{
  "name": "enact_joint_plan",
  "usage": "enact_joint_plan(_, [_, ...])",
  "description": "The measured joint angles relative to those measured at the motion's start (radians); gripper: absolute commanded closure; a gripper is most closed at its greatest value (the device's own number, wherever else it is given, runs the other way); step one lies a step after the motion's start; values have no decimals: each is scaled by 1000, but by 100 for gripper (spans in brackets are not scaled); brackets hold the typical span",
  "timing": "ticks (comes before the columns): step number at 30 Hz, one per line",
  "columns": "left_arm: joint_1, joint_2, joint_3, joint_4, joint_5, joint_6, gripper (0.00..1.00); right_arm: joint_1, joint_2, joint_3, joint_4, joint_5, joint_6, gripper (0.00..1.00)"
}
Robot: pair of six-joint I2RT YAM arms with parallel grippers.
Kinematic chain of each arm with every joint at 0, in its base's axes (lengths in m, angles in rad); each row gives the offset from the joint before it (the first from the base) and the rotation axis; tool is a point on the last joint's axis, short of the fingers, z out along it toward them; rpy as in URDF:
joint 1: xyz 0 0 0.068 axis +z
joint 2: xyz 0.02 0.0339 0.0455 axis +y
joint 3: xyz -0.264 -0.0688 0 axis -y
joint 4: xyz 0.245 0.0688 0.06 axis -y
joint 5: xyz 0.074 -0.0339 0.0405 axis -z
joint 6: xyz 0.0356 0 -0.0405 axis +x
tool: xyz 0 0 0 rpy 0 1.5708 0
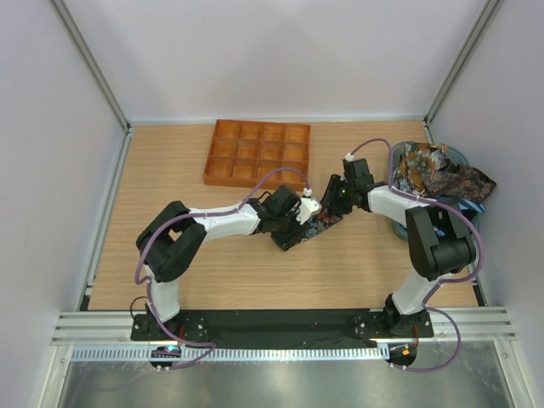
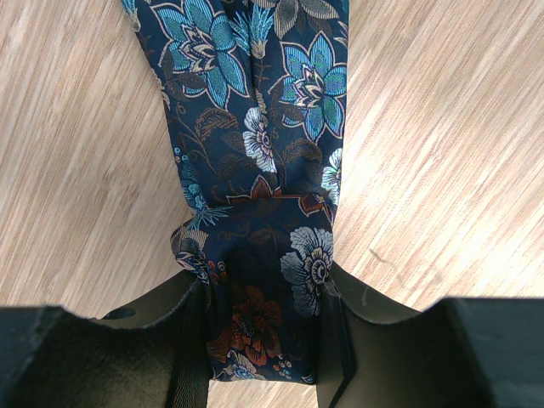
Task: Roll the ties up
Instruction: Roll the tie
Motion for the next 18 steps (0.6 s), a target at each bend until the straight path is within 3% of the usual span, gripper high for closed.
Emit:
enact_joint_plan(16, [0, 11, 22, -26, -1, 0, 73, 79, 119, 154, -73, 129, -77, 55])
enact_joint_plan(18, [0, 13, 25, -29, -1, 0, 73, 93, 136, 168, -81, 156, -88, 60])
